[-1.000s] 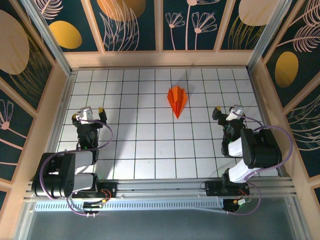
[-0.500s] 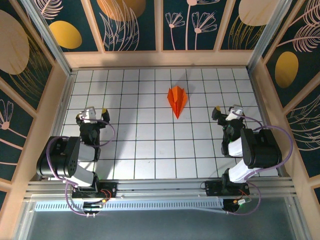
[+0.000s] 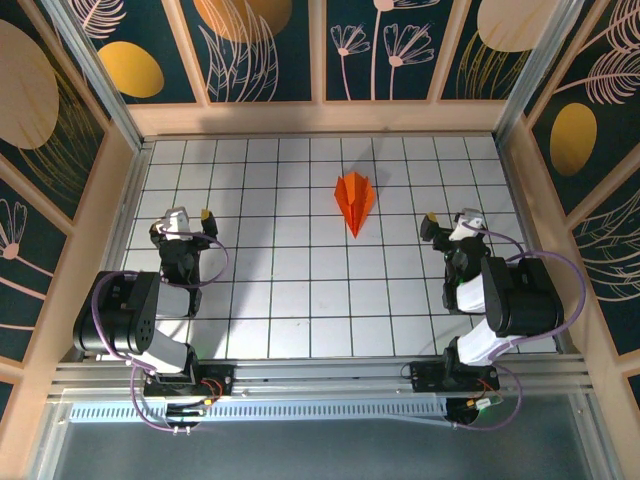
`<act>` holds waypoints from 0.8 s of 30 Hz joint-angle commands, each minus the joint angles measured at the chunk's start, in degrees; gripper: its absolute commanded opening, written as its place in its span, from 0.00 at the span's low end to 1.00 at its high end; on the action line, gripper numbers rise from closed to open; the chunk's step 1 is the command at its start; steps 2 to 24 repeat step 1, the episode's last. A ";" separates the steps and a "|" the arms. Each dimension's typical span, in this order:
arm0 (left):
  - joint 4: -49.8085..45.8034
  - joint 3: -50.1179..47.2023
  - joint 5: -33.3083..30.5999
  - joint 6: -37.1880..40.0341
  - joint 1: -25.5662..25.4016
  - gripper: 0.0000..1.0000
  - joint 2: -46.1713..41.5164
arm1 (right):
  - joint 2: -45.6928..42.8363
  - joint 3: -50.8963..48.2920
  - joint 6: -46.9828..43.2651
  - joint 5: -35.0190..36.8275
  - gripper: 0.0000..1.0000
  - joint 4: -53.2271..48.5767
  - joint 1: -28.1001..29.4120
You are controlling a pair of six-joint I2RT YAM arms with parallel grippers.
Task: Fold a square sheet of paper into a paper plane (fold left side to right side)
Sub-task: Reset both arms
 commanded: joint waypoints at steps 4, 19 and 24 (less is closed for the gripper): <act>0.38 0.22 -0.34 -0.94 0.42 0.99 -0.02 | -0.60 0.87 -0.74 -0.24 0.99 0.31 0.07; 0.38 0.22 -0.34 -0.94 0.42 0.99 -0.02 | -0.60 0.87 -0.74 -0.24 0.99 0.31 0.07; 0.38 0.22 -0.34 -0.94 0.42 0.99 -0.02 | -0.60 0.87 -0.74 -0.24 0.99 0.31 0.07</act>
